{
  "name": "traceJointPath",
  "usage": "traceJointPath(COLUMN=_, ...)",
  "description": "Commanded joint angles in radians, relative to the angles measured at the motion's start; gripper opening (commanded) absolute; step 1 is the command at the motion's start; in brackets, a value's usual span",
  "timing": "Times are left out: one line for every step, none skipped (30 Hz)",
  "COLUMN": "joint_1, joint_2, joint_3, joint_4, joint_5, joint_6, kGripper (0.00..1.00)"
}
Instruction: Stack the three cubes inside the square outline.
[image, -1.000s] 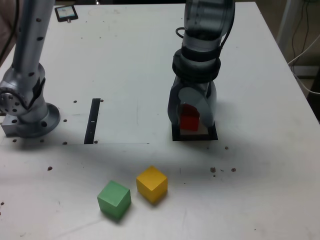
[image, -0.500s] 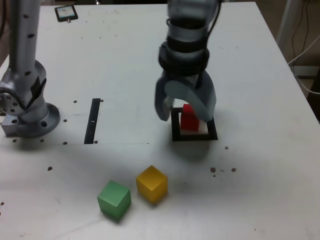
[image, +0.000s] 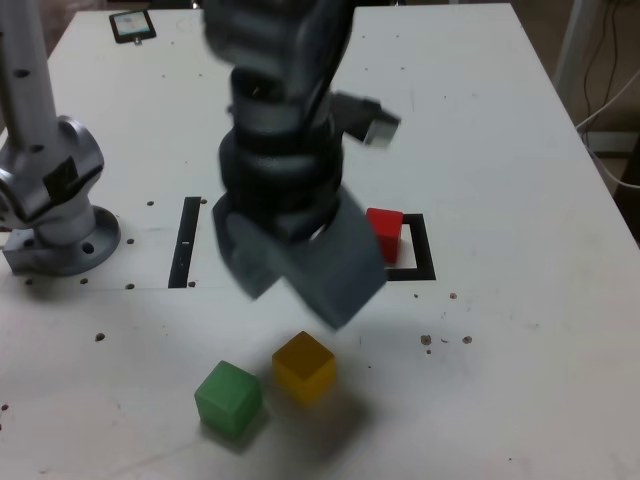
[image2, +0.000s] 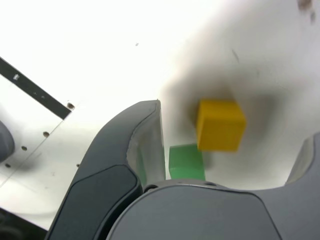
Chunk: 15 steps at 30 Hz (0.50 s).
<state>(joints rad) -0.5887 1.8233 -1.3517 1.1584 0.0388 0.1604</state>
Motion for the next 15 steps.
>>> traceJointPath(joint_1=-0.047, joint_2=0.031, joint_3=-0.01, joint_4=-0.016, joint_5=0.003, joint_6=-0.001, kGripper=0.98)
traceJointPath(joint_1=-0.059, joint_2=0.043, joint_3=-0.012, joint_4=-0.02, joint_5=0.007, joint_6=-0.001, kGripper=0.97)
traceJointPath(joint_1=-0.07, joint_2=0.06, joint_3=-0.015, joint_4=-0.025, joint_5=0.015, joint_6=-0.002, kGripper=0.96)
traceJointPath(joint_1=-0.075, joint_2=0.075, joint_3=-0.016, joint_4=-0.028, joint_5=0.021, joint_6=-0.002, kGripper=0.95)
traceJointPath(joint_1=-0.077, joint_2=0.09, joint_3=-0.018, joint_4=-0.03, joint_5=0.027, joint_6=-0.002, kGripper=0.94)
traceJointPath(joint_1=-0.078, joint_2=0.104, joint_3=-0.019, joint_4=-0.032, joint_5=0.033, joint_6=-0.002, kGripper=0.93)
traceJointPath(joint_1=-0.078, joint_2=0.117, joint_3=-0.02, joint_4=-0.034, joint_5=0.037, joint_6=-0.002, kGripper=0.93)
traceJointPath(joint_1=-0.079, joint_2=0.13, joint_3=-0.024, joint_4=-0.037, joint_5=0.042, joint_6=-0.002, kGripper=0.92)
traceJointPath(joint_1=-0.079, joint_2=0.138, joint_3=-0.027, joint_4=-0.039, joint_5=0.046, joint_6=-0.002, kGripper=0.92)
traceJointPath(joint_1=-0.079, joint_2=0.144, joint_3=-0.03, joint_4=-0.04, joint_5=0.05, joint_6=-0.001, kGripper=0.92)
traceJointPath(joint_1=-0.079, joint_2=0.149, joint_3=-0.034, joint_4=-0.042, joint_5=0.054, joint_6=-0.001, kGripper=0.91)
traceJointPath(joint_1=-0.079, joint_2=0.153, joint_3=-0.038, joint_4=-0.043, joint_5=0.059, joint_6=0.0, kGripper=0.91)
traceJointPath(joint_1=-0.079, joint_2=0.156, joint_3=-0.04, joint_4=-0.044, joint_5=0.064, joint_6=0.0, kGripper=0.91)
traceJointPath(joint_1=-0.078, joint_2=0.158, joint_3=-0.041, joint_4=-0.045, joint_5=0.069, joint_6=0.001, kGripper=0.91)
traceJointPath(joint_1=-0.078, joint_2=0.159, joint_3=-0.042, joint_4=-0.045, joint_5=0.074, joint_6=0.001, kGripper=0.9)
